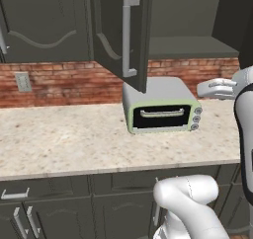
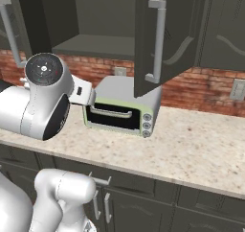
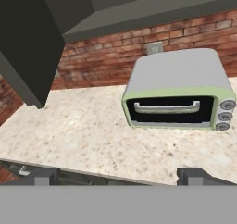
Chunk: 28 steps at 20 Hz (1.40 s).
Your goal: Close all open cabinet doors.
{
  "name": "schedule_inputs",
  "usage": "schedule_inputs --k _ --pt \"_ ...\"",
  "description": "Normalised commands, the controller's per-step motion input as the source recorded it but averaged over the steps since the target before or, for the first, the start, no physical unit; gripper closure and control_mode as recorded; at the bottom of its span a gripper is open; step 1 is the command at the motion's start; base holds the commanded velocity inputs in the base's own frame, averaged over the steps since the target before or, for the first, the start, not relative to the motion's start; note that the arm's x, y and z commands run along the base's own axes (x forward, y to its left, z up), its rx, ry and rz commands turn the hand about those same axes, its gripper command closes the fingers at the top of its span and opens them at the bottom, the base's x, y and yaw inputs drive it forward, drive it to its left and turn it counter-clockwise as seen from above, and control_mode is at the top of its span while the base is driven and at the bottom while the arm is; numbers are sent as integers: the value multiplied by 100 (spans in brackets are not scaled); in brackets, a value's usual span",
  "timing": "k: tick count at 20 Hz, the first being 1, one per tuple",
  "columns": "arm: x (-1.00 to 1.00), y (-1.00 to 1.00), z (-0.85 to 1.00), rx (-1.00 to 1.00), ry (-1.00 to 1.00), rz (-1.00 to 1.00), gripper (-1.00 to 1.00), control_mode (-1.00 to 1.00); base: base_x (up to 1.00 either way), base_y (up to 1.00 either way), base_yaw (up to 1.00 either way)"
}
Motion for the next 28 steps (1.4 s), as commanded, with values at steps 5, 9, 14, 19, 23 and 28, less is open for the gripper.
schedule_inputs --k 5,9,14,19,23,28 --pt "0 0 0 0 0 0 -100 -100 0 0 0" --pt "0 0 0 0 0 0 -100 -100 0 0 0" --pt "0 0 0 0 0 0 -100 -100 0 0 0" --pt "-9 0 -1 0 0 0 -100 -100 0 0 0" --pt "-28 2 4 0 -3 0 -100 -100 0 0 0" --pt "-31 2 18 1 -1 0 -100 -100 0 0 0"
